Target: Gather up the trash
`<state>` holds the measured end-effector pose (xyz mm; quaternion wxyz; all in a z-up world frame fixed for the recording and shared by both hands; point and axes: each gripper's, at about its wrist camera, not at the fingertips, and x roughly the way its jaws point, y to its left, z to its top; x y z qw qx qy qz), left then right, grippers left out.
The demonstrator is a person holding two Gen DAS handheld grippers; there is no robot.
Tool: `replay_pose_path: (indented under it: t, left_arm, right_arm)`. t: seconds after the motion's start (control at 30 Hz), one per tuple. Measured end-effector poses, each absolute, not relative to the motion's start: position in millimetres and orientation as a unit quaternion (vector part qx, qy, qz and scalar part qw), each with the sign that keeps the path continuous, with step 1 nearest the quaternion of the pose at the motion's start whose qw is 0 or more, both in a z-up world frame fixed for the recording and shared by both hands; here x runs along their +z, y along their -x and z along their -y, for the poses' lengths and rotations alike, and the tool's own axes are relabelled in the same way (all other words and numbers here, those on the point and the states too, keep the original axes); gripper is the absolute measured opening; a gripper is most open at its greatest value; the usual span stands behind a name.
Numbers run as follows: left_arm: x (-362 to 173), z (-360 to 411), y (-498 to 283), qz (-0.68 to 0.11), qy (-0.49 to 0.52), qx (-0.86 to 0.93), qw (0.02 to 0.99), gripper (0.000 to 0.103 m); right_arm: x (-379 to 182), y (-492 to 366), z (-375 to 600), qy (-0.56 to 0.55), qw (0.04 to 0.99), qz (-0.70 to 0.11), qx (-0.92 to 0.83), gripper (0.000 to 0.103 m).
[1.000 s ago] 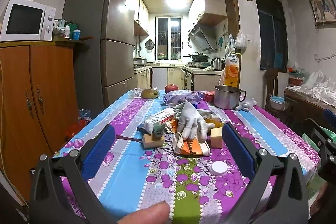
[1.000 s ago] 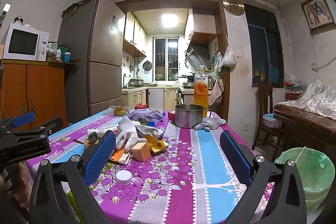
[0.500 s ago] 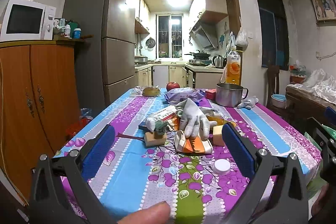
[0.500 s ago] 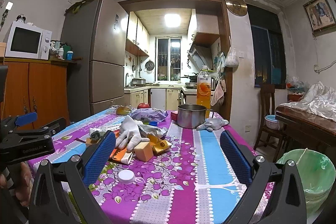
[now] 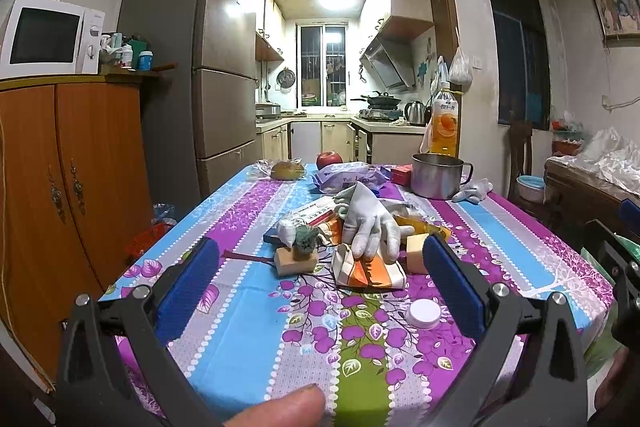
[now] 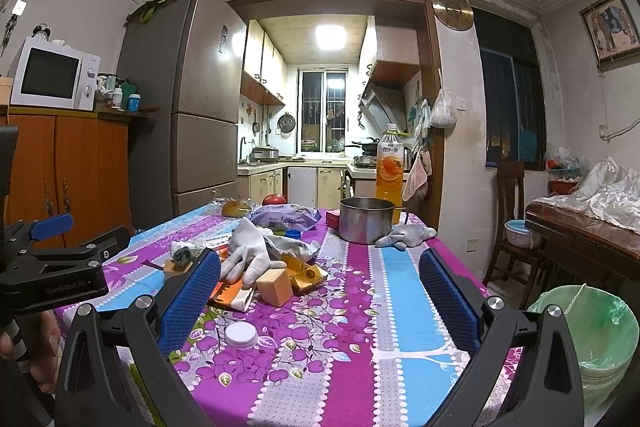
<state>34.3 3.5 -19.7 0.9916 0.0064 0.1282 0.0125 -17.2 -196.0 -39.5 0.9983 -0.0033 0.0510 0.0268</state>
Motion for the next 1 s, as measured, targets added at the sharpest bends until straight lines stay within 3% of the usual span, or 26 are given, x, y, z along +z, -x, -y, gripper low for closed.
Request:
replay_pose_path:
  t: [0.73, 1.0]
  left_arm:
    - [-29, -21, -53, -0.142, -0.005, 0.023, 0.990, 0.098]
    - [-45, -62, -100, -0.202, 0.028, 0.024, 0.979, 0.098]
  right_arm:
    - [-43, 5, 189, 0.015, 0.997, -0.065, 0.041, 0.099]
    - [-56, -19, 180, 0.022, 0.990, -0.111, 0.087, 0.099]
